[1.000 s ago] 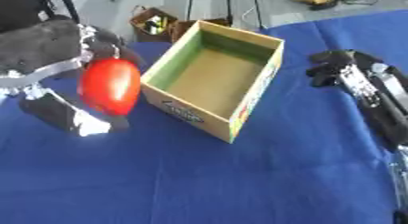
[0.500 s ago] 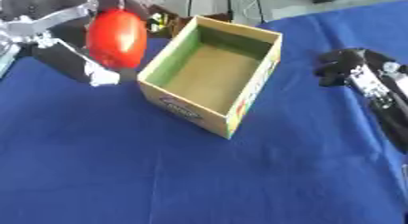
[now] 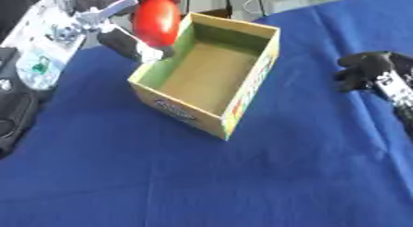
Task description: Pick up objects on the table and place them in the box.
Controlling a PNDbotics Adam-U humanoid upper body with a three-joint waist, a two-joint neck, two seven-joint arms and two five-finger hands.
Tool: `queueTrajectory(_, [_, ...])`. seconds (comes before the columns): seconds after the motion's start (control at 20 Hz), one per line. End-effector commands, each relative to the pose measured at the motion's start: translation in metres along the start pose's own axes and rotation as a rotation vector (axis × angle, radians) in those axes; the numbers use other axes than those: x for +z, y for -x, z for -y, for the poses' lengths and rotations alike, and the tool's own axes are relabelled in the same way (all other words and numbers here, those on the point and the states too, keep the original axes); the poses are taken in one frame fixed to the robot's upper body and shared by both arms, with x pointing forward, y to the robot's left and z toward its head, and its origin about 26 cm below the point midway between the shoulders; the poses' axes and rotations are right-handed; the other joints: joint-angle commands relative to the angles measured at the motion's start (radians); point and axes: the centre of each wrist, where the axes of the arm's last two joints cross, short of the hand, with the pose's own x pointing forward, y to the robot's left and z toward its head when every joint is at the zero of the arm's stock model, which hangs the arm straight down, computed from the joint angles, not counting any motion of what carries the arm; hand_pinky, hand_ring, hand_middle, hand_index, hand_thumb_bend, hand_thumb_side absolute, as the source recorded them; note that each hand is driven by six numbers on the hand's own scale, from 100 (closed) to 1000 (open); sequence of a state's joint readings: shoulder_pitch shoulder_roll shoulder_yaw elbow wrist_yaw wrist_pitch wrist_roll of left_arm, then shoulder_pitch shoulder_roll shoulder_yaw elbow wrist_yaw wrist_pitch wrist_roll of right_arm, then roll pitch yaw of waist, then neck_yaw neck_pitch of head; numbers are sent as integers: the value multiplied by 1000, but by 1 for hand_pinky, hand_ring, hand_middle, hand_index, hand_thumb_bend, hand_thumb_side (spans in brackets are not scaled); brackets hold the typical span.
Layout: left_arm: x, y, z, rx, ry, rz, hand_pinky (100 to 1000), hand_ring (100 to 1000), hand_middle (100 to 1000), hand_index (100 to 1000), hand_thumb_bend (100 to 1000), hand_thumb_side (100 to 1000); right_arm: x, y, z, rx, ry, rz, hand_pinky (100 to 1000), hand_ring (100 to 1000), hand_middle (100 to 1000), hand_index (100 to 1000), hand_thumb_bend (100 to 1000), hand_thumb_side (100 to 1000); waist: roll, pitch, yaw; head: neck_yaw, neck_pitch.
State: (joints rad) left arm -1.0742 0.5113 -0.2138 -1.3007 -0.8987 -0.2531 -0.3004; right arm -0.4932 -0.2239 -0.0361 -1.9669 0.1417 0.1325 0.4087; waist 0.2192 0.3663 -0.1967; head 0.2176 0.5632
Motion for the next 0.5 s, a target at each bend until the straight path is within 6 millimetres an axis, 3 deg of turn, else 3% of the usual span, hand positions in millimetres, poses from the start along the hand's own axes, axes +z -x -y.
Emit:
queueTrajectory(0.05, [-3,14,-2,-24,-59,-48,100,312,406,781,100,100,-5,-12,0,2,-14,56,735,753,493,757,100,842,-4,-16,-15,27,-19])
queueTrajectory(0.3, [-10,20,13,-40,-86,-55,100,313,400,776,105,100,-8,-15,-2,-3,-25,72,736,752,492,757,100,843,2,-12,-42,40,-26])
queueTrajectory(0.5, [-20,13,19,-93,-134,-5,100,319,419,771,150,100,-9,-14,-3,-7,-34,70,736,753,492,757,100,845,1,-9,-44,40,-23])
